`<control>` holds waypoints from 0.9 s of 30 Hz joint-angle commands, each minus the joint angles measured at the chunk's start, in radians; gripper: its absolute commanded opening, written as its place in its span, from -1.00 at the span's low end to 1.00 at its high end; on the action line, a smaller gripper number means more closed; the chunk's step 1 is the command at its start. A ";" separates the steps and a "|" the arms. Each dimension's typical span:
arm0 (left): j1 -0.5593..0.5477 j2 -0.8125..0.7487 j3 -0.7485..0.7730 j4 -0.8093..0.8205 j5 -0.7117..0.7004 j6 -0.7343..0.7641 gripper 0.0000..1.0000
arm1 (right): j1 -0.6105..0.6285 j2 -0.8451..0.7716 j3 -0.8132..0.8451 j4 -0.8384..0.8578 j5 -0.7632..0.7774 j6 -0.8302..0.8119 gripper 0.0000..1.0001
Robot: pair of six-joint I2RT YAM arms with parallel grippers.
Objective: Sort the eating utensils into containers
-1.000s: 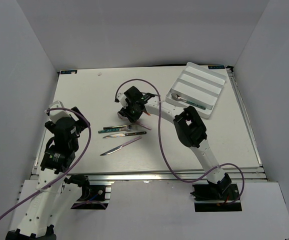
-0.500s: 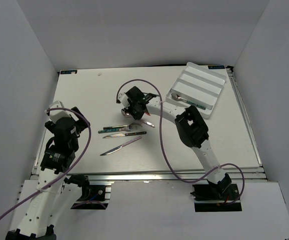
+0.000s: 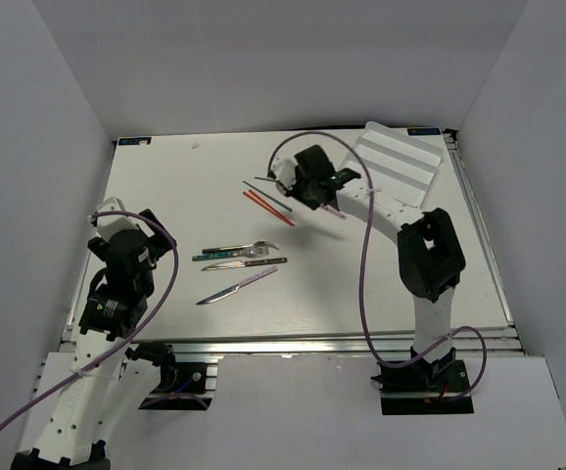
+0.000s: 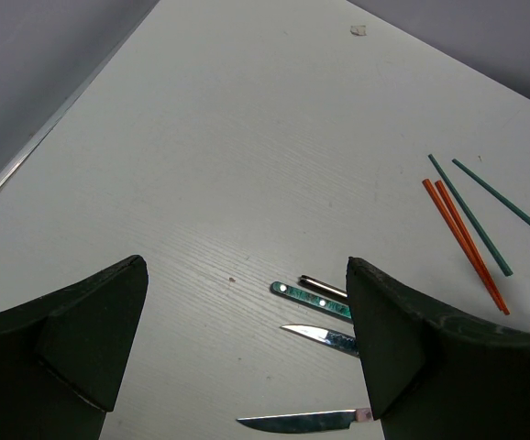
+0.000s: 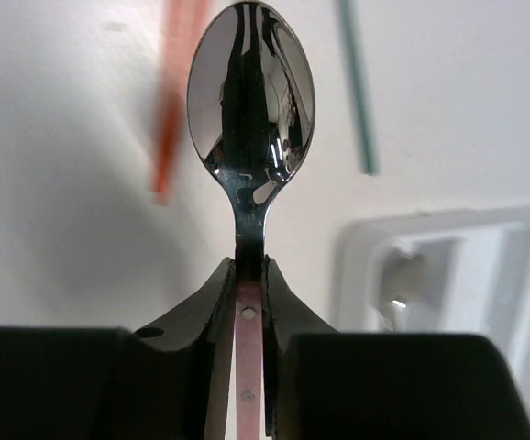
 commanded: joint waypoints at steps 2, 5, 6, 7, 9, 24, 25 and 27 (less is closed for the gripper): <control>0.002 -0.014 0.002 0.006 0.003 0.005 0.96 | -0.176 -0.030 0.001 0.056 0.060 -0.107 -1.00; 0.001 -0.025 -0.001 0.008 0.003 0.005 0.96 | -0.263 -0.036 -0.031 0.101 0.099 -0.165 -1.00; 0.002 -0.023 -0.001 0.009 0.004 0.005 0.96 | -0.277 -0.045 -0.057 0.159 0.096 -0.195 -1.00; 0.002 -0.022 -0.001 0.009 0.006 0.005 0.96 | -0.302 -0.062 -0.134 0.205 0.084 -0.229 -1.00; 0.001 -0.017 -0.001 0.011 0.012 0.005 0.96 | -0.323 -0.114 -0.232 0.371 0.064 -0.332 -1.00; 0.002 0.007 0.000 0.014 0.020 0.008 0.96 | -0.394 -0.054 -0.239 0.345 -0.024 -0.315 -0.89; 0.002 0.007 -0.001 0.012 0.018 0.008 0.96 | -0.394 -0.054 -0.233 0.339 -0.025 -0.306 -0.88; 0.002 0.007 0.000 0.011 0.018 0.008 0.96 | -0.395 -0.060 -0.216 0.322 -0.015 -0.300 -0.54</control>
